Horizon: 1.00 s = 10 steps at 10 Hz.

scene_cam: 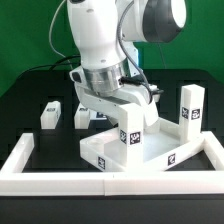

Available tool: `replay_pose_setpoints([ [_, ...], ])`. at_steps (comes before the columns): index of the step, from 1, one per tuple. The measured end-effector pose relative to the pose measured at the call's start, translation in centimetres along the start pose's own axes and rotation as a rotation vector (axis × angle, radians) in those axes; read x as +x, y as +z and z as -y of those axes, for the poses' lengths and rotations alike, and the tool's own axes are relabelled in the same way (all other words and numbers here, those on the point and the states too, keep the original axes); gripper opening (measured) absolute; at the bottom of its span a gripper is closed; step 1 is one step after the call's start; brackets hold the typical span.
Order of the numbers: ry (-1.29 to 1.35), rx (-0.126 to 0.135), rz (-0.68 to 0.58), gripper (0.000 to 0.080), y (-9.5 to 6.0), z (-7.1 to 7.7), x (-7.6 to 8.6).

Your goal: Assemble desk

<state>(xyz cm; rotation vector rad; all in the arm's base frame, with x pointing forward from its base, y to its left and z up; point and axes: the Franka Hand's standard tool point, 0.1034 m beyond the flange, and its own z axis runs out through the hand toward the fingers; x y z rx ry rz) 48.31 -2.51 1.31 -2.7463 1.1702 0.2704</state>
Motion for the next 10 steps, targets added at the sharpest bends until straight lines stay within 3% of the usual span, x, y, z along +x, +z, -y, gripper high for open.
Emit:
replay_pose_setpoints([
  [1,-0.075,-0.007,-0.005,0.0069,-0.1,-0.2,0.3],
  [2,-0.214,-0.041,-0.023,0.0069,-0.6,0.2,1.0],
  [4,-0.499,-0.04,-0.072,0.0061,-1.2,2.1,2.8],
  [6,-0.673,-0.045,-0.102,0.0059,-1.0,5.1,2.7],
  [10,-0.89,-0.079,-0.109,0.0059,-1.1,5.0,3.2],
])
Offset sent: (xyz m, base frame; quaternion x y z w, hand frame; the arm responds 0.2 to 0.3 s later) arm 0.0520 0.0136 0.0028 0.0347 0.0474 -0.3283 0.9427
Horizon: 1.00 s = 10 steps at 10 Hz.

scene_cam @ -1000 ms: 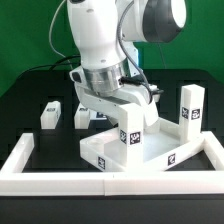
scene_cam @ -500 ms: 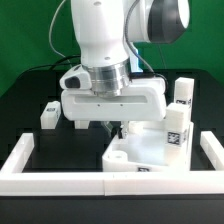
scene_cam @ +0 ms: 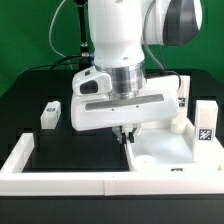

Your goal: Assemble desk

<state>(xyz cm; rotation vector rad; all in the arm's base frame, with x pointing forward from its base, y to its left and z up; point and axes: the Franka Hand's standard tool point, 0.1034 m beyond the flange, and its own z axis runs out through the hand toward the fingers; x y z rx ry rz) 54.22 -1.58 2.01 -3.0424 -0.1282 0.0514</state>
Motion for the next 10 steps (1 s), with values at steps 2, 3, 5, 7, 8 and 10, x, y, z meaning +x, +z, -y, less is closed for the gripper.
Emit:
replay_pose_setpoints([
  [2,-0.118,-0.01,0.001,0.006,-0.1,-0.5,0.0],
  [3,-0.201,-0.02,0.002,0.006,-0.2,-1.1,0.0],
  [5,-0.388,-0.045,-0.009,0.006,-0.5,-2.3,2.0],
  [7,-0.54,-0.048,0.007,0.006,-0.6,-2.6,3.8],
  [8,-0.601,-0.07,0.021,0.0061,-0.6,-2.3,4.5],
  [10,-0.72,-0.124,0.048,0.0061,-0.5,-1.9,5.6],
])
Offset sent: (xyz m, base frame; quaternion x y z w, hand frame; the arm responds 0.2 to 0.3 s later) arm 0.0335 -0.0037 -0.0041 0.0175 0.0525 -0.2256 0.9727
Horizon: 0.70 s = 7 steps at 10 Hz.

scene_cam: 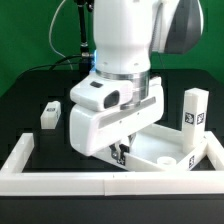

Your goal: Assemble desk

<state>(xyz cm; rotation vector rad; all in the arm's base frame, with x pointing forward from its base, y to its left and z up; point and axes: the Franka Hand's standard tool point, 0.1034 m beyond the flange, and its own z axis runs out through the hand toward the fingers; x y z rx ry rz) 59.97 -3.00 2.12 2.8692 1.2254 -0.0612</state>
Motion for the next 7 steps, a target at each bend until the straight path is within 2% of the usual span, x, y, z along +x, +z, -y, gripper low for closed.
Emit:
replay_pose_setpoints([
  [4,-0.215,-0.011,0.017,0.006,0.0,-0.4,-0.4],
  [5,-0.258,-0.022,0.016,0.006,0.0,-0.4,-0.1],
  [6,-0.319,-0.04,0.01,0.0059,-0.2,0.1,1.3],
  [7,-0.377,-0.047,0.006,0.0059,-0.2,0.4,2.9],
])
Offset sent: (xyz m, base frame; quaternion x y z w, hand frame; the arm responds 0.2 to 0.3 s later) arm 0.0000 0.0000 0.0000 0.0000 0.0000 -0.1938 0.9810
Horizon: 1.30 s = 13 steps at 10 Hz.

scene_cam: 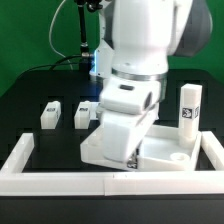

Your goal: Assemble desk

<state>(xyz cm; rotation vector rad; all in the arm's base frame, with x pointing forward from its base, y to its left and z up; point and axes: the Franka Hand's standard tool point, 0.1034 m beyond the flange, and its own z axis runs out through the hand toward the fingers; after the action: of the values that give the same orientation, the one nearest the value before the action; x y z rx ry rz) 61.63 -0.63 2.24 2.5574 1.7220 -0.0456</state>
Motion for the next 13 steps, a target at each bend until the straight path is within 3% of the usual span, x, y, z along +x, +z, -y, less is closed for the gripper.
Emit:
replay_pose_setpoints([
  [1,-0.041,0.006,0.011,0.0061,-0.1,-0.7,1.5],
  [3,-0.179,-0.032,0.033,0.0062,-1.4,-2.2,3.9],
  [4,-0.224,-0.044,0.035,0.0062,-1.6,-2.2,3.9],
  [8,-0.219,-0.038,0.037,0.006,-1.3,-2.1,3.5],
  [11,-0.24,-0.041,0.05,0.0064,-1.1,-2.5,5.1],
  [13,-0.232,-0.003,0.098,0.0064,-1.1,-2.6,5.1],
])
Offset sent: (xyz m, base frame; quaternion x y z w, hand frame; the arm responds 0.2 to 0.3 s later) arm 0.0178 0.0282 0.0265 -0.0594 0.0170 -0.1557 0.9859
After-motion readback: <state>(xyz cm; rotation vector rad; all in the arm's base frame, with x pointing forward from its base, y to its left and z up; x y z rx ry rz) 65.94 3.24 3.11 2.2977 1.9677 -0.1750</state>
